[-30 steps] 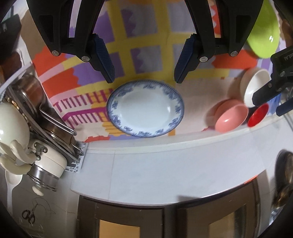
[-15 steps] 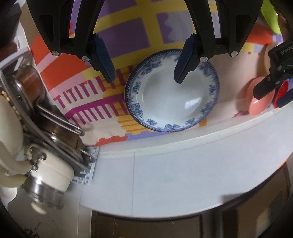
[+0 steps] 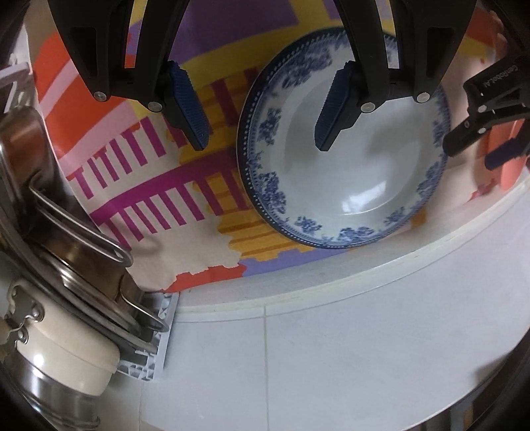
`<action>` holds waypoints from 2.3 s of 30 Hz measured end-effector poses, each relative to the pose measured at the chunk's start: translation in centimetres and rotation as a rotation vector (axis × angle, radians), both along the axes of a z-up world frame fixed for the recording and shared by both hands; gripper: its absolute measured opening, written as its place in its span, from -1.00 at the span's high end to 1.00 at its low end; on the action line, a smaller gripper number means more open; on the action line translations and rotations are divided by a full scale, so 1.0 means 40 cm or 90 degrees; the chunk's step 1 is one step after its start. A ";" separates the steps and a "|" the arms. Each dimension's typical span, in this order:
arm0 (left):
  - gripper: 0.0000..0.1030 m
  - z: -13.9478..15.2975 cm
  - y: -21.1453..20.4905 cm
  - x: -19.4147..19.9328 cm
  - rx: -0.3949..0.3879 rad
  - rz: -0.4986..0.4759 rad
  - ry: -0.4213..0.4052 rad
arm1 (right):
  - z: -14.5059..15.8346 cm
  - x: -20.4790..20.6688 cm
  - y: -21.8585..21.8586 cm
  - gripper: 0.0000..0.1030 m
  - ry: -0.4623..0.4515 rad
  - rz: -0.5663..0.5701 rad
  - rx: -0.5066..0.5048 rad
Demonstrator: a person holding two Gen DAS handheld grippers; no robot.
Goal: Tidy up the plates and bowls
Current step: 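Move both grippers to the smaller blue-and-white plate rim and close them, then lift the blue-and-white plate with both grippers and carry it over the green plate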
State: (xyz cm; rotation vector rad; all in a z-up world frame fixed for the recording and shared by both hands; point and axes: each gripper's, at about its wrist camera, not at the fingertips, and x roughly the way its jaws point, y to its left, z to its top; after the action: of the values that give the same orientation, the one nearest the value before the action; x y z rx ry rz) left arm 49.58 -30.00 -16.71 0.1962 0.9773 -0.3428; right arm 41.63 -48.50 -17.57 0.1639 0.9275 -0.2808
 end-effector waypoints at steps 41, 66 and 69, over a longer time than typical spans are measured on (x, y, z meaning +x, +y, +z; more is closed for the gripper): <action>0.33 -0.022 -0.009 0.005 -0.008 -0.004 0.023 | -0.051 0.010 -0.017 0.28 0.047 0.003 0.060; 0.33 0.128 0.220 -0.312 -0.056 0.093 0.014 | 0.154 -0.203 0.199 0.28 0.012 0.064 0.011; 0.33 0.136 0.257 -0.363 -0.064 0.113 0.009 | 0.173 -0.227 0.239 0.28 0.007 0.080 0.003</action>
State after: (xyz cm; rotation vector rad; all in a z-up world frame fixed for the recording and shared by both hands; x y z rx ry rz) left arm 35.05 -19.73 -11.29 0.0153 0.9810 -0.2303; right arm 32.55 -38.94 -10.66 0.1069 0.9455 -0.1630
